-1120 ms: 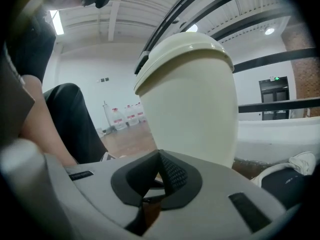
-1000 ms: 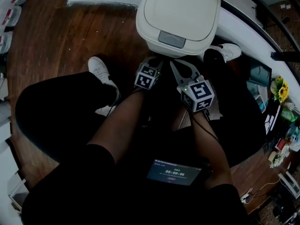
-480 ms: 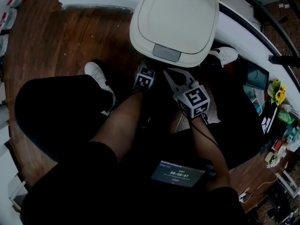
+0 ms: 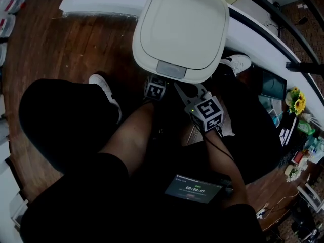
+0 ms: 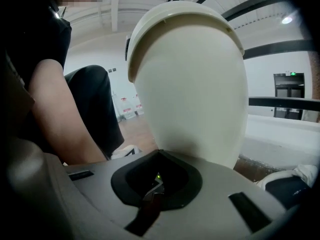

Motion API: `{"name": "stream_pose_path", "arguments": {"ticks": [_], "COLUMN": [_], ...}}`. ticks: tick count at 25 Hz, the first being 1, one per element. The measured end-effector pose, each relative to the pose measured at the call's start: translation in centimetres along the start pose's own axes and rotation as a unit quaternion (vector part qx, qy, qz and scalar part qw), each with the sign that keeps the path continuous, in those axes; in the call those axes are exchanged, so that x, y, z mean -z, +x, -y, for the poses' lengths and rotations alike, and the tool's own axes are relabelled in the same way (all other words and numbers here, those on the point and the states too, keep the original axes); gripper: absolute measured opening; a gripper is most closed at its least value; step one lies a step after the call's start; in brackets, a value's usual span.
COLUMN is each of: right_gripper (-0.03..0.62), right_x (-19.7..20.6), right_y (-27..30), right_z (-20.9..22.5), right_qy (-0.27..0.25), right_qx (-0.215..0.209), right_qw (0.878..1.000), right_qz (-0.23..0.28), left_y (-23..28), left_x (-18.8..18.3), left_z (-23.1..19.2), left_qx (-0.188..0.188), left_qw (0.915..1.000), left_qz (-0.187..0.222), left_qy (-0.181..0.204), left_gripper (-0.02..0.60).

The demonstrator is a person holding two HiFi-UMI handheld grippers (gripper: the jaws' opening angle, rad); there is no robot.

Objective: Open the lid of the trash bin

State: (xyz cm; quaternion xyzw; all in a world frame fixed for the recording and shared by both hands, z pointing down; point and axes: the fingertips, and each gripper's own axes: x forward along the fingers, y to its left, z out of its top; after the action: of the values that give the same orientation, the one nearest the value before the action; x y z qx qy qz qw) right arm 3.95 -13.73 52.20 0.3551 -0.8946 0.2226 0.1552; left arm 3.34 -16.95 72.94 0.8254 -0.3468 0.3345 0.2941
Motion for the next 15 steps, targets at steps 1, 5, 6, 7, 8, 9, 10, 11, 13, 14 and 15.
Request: {"name": "stream_pose_path", "arguments": {"ticks": [1, 5, 6, 7, 8, 9, 10, 11, 13, 14, 15], "right_gripper": [0.02, 0.02, 0.02, 0.02, 0.02, 0.02, 0.02, 0.02, 0.02, 0.02, 0.02], "right_x": [0.1, 0.6, 0.6, 0.6, 0.6, 0.7, 0.7, 0.7, 0.7, 0.7, 0.7], "right_y": [0.0, -0.2, -0.1, 0.0, 0.2, 0.3, 0.3, 0.3, 0.2, 0.2, 0.3], "right_z": [0.3, 1.4, 1.5, 1.5, 1.5, 1.5, 1.5, 1.5, 1.4, 1.4, 1.3], "right_qy": [0.0, 0.013, 0.015, 0.016, 0.015, 0.014, 0.012, 0.011, 0.01, 0.01, 0.01], "right_qx": [0.001, 0.009, 0.009, 0.008, 0.006, 0.005, 0.004, 0.003, 0.001, 0.0, -0.001], "right_qw": [1.0, 1.0, 1.0, 1.0, 1.0, 1.0, 1.0, 1.0, 1.0, 1.0, 1.0], "right_qz": [-0.001, -0.001, -0.002, -0.002, -0.003, -0.004, -0.005, -0.006, -0.008, -0.008, -0.009], "left_y": [-0.2, -0.2, 0.0, 0.1, 0.2, 0.4, 0.5, 0.7, 0.9, 1.0, 1.1], "left_x": [-0.1, -0.1, 0.0, 0.0, 0.1, 0.1, 0.1, 0.2, 0.3, 0.3, 0.3], "left_z": [0.2, 0.2, 0.2, 0.1, 0.0, -0.1, -0.1, -0.2, -0.4, -0.4, -0.5], "left_qx": [0.002, 0.003, 0.003, 0.002, 0.001, -0.001, -0.002, -0.003, -0.005, -0.006, -0.008], "left_qw": [1.0, 0.9998, 0.9997, 0.9996, 0.9996, 0.9995, 0.9994, 0.9993, 0.9991, 0.9989, 0.9988], "left_qz": [-0.004, -0.014, -0.016, -0.018, -0.019, -0.021, -0.022, -0.024, -0.027, -0.029, -0.031], "left_qy": [-0.005, -0.016, -0.018, -0.02, -0.022, -0.024, -0.026, -0.028, -0.033, -0.035, -0.038], "left_gripper": [0.025, 0.025, 0.025, 0.025, 0.025, 0.026, 0.026, 0.026, 0.026, 0.025, 0.025]}}
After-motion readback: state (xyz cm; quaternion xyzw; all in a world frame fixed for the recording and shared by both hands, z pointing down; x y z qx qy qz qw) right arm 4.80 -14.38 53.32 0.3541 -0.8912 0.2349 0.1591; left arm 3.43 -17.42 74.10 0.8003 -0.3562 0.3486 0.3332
